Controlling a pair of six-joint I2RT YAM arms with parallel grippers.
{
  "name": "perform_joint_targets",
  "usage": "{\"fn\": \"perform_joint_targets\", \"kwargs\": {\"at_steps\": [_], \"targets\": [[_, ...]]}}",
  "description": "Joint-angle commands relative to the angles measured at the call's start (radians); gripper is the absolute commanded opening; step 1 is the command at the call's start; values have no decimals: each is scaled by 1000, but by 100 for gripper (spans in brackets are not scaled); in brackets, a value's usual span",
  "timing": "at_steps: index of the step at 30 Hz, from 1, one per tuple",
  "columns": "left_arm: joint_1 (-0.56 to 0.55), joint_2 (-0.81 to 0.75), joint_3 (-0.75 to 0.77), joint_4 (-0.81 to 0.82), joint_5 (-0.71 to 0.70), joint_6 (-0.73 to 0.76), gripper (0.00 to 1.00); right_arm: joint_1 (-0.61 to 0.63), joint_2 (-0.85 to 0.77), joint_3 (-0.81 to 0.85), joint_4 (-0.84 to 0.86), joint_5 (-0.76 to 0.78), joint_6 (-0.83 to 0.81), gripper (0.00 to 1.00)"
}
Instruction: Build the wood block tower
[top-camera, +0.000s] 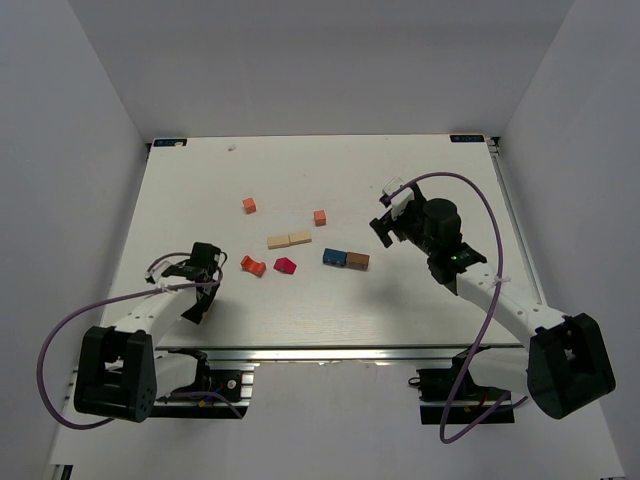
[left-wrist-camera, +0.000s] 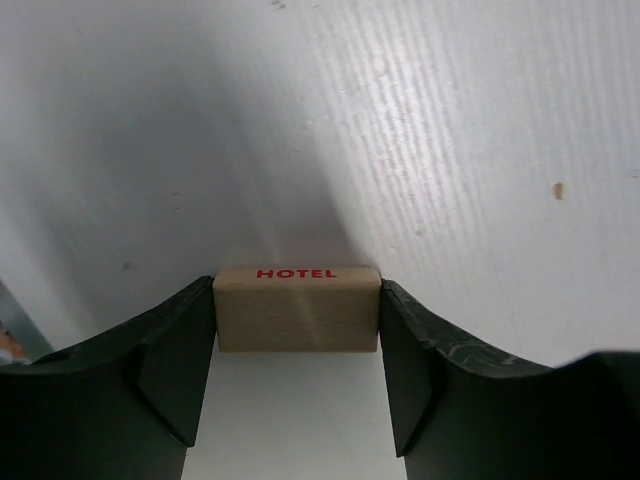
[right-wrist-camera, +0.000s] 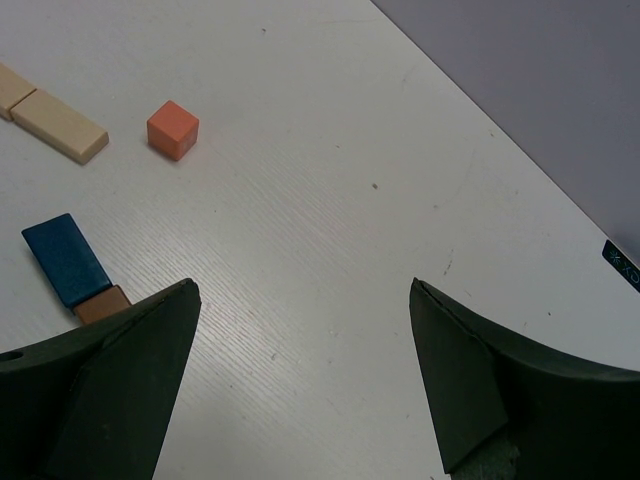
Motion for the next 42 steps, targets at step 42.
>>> {"fn": "perform_joint_targets", "kwargs": {"at_steps": [42], "targets": [[-42, 462, 384, 502, 619, 986, 42, -12, 16, 4, -9, 24, -40, 89]]}}
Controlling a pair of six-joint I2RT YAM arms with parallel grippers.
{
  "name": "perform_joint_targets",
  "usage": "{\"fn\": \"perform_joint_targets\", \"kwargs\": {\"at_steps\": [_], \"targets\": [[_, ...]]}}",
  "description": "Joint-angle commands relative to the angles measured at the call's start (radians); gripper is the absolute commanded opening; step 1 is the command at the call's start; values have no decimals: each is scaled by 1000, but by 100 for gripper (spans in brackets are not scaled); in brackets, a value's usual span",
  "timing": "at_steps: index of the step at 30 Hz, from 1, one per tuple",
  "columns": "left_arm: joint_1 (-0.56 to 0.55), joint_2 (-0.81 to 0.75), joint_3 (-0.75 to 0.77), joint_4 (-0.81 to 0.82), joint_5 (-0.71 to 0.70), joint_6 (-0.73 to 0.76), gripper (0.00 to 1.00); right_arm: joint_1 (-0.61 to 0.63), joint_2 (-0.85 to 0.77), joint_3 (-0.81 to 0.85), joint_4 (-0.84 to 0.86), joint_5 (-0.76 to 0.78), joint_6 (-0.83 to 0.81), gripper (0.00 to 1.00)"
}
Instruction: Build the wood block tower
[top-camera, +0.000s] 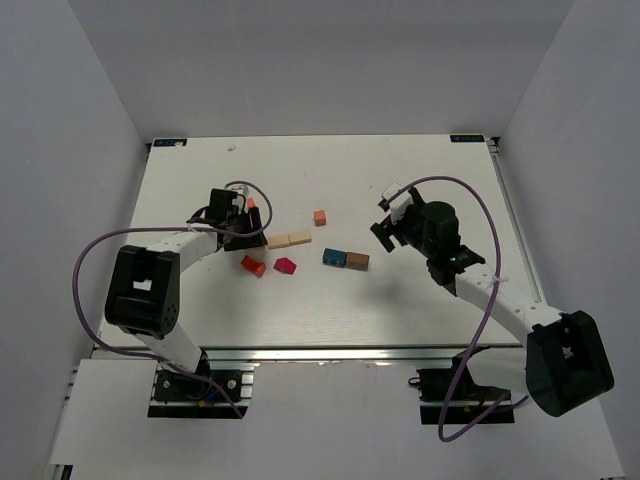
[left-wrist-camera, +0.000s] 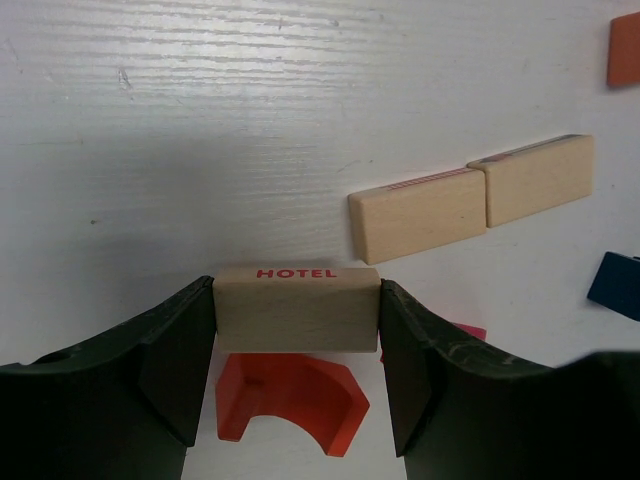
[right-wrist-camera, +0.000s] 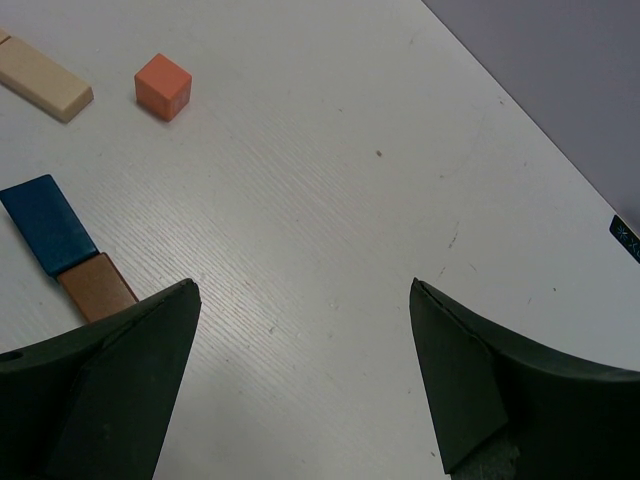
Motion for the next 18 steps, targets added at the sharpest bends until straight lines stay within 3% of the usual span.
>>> {"fn": "perform_joint_targets", "kwargs": {"at_steps": [1, 5, 13, 18], "targets": [[-6, -10, -13, -7, -56, -15, 45, -5, 4, 27, 11, 7, -13, 89], [-4, -13, -11, -5, -101, -15, 59, -5, 3, 24, 12, 4, -14, 90], [-4, 21, 15, -5, -121, 5, 62, -5, 2, 24, 6, 9, -19, 89], [-6, 30, 14, -10, -121, 7, 79, -5, -1, 19, 9, 8, -22, 89]]}}
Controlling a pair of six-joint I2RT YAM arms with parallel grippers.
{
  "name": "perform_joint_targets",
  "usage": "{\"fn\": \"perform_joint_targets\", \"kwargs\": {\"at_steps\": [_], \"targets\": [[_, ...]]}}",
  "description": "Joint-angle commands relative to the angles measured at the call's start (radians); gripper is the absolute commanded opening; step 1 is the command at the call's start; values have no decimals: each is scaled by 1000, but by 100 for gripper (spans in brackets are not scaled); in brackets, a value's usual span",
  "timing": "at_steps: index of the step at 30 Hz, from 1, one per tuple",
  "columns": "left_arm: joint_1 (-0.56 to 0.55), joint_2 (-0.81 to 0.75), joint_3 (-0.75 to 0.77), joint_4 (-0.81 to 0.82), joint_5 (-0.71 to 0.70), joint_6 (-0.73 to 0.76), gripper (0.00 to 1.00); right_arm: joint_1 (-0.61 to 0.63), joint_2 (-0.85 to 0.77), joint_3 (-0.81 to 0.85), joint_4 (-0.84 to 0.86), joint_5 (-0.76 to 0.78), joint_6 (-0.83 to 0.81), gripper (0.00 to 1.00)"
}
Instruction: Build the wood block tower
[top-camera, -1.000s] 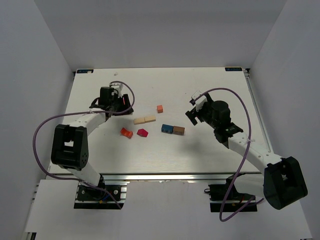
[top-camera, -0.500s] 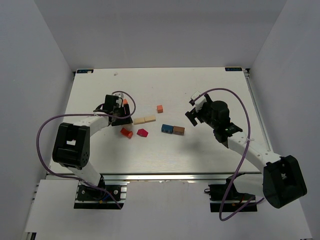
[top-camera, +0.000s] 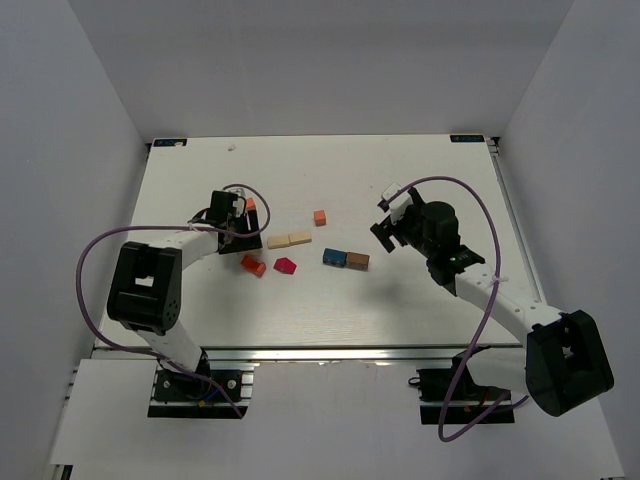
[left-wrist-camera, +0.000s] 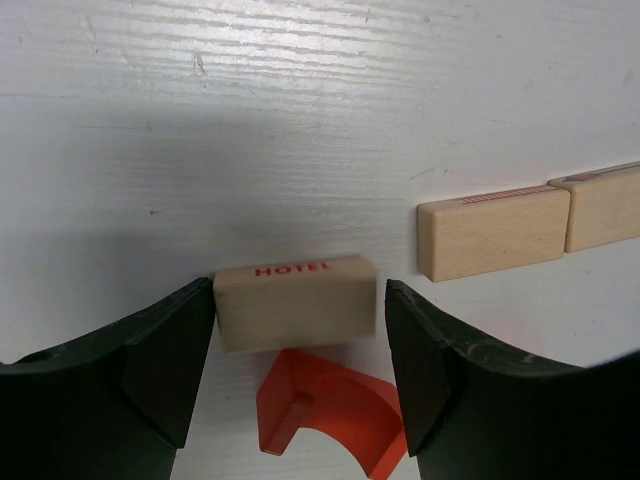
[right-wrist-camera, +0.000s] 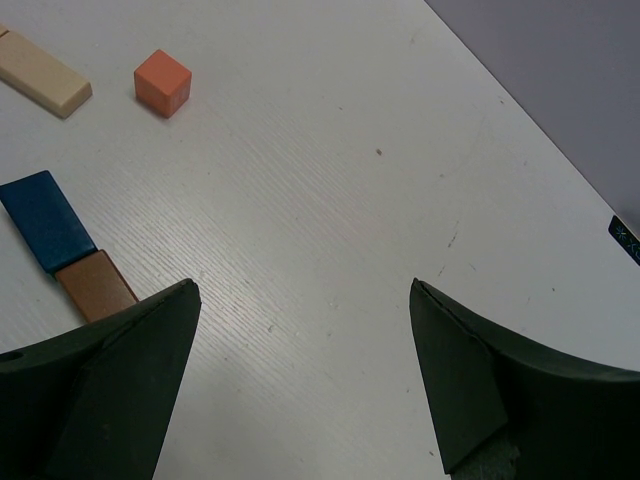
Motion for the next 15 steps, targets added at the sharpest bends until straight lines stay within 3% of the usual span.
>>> {"fn": "perform_joint_targets", "kwargs": {"at_steps": [1, 10, 13, 15], "targets": [[-3, -1, 23, -1, -15, 4, 83, -5, -1, 19, 14, 6, -15, 89], [-5, -30, 25, -20, -63, -37, 85, -5, -3, 16, 12, 3, -15, 89], [-5, -89, -4, -21, -119, -97, 82, -7, -6, 18, 12, -11, -10, 89], [-5, -133, -37, -17, -152, -147, 71, -5, -5, 19, 12, -17, -8, 89]]}}
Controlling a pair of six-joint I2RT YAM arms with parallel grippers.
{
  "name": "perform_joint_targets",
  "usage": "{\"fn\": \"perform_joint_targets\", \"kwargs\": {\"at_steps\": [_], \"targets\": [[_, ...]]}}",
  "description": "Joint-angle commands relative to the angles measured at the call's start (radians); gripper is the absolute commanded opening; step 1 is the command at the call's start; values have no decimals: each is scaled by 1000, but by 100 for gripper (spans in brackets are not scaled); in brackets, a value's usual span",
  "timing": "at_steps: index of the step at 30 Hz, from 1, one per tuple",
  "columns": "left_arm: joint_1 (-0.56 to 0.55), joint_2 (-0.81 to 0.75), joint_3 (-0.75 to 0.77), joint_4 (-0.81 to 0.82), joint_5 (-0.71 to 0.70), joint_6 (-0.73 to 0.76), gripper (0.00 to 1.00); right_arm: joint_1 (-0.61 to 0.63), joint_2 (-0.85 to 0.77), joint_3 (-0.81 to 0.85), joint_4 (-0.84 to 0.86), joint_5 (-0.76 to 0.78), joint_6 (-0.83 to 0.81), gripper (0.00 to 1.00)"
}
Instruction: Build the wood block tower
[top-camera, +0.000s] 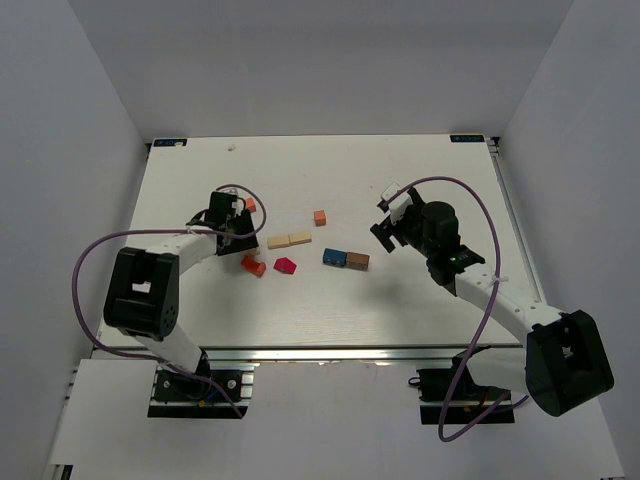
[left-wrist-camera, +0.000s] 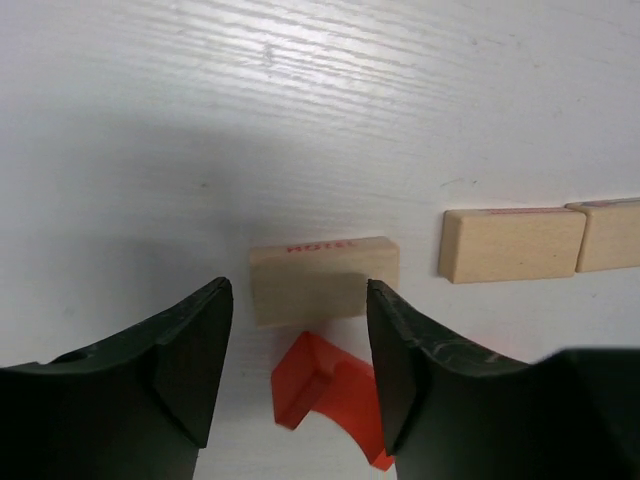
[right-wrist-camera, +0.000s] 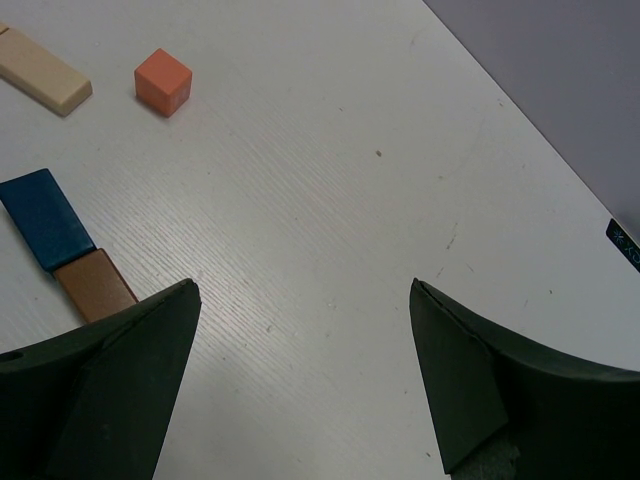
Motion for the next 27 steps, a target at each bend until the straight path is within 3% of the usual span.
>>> {"fn": "perform_joint_targets", "kwargs": {"at_steps": [1, 3, 6, 27], "targets": [[-4, -115, -43, 11, -115, -93, 64, -5, -3, 21, 11, -16, 4, 89], [-2, -135, -85, 24, -135, -136, 56, -5, -1, 19, 11, -18, 7, 89], [0, -158, -128, 61, -142, -150, 52, -7, -1, 19, 15, -21, 7, 89], [4, -114, -158, 146, -117, -164, 48, -5, -1, 16, 20, -16, 11, 89]]}}
